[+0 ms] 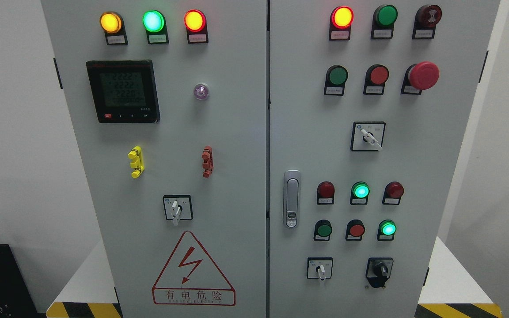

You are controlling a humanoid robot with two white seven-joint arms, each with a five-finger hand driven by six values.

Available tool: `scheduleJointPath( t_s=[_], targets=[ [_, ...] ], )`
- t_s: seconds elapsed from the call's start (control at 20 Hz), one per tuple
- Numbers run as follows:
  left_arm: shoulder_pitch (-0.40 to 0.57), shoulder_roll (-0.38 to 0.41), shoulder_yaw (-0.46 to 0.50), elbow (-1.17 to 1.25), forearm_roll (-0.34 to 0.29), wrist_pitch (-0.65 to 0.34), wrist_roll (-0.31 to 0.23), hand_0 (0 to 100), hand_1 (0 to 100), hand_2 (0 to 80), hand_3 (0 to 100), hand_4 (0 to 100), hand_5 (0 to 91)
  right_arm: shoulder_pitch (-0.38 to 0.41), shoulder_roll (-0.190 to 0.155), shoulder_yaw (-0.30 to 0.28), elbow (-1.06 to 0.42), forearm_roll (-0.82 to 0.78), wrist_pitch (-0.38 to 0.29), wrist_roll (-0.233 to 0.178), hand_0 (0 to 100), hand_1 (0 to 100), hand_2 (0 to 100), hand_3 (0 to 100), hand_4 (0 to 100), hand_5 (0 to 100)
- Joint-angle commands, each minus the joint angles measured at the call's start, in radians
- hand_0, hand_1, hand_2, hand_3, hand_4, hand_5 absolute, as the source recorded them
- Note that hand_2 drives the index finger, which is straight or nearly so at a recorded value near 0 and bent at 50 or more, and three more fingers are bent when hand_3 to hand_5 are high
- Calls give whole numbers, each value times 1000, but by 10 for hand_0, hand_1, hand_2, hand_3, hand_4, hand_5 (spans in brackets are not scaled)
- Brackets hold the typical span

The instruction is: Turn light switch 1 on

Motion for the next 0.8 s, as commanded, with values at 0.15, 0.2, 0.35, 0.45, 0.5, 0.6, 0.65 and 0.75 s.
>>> scheduleJointPath(
  t_s=[0.15, 0.2, 0.35, 0.45, 0.5, 0.6, 0.65, 0.75],
  targets=[
    [-2, 11, 20, -421, 8, 8, 1, 251, 436, 72, 310, 414, 58, 0, 0, 0, 0, -25, 1, 0, 0, 0, 0, 0, 0, 0],
    [-2, 9, 20, -454, 8, 27, 1, 254, 440, 102, 322, 433, 96, 0, 0, 0, 0, -25, -1, 0, 0, 0, 0, 0, 0, 0],
    [-16, 2, 18, -540, 10, 93, 3, 267, 469, 145, 376, 500, 193, 0, 0, 0, 0, -25, 1, 0, 0, 0, 0, 0, 0, 0],
    [-39, -3, 15, -570, 10, 102, 9, 279, 503, 171, 412, 537, 239, 0, 0, 0, 0, -25, 1, 0, 0, 0, 0, 0, 0, 0],
    [-48, -4, 10, -575, 8, 102, 10, 283, 527, 187, 432, 561, 272, 0, 0, 0, 0, -25, 1, 0, 0, 0, 0, 0, 0, 0],
    [-71, -23, 6, -593, 7, 113, 21, 259, 564, 217, 471, 610, 352, 0, 0, 0, 0, -25, 1, 0, 0, 0, 0, 0, 0, 0],
    [-87, -33, 3, -600, 5, 134, 32, 225, 581, 247, 497, 638, 400, 0, 0, 0, 0, -25, 1, 0, 0, 0, 0, 0, 0, 0],
    [-126, -41, -11, -601, 2, 157, 87, 165, 607, 297, 545, 680, 462, 0, 0, 0, 0, -25, -1, 0, 0, 0, 0, 0, 0, 0]
  ],
)
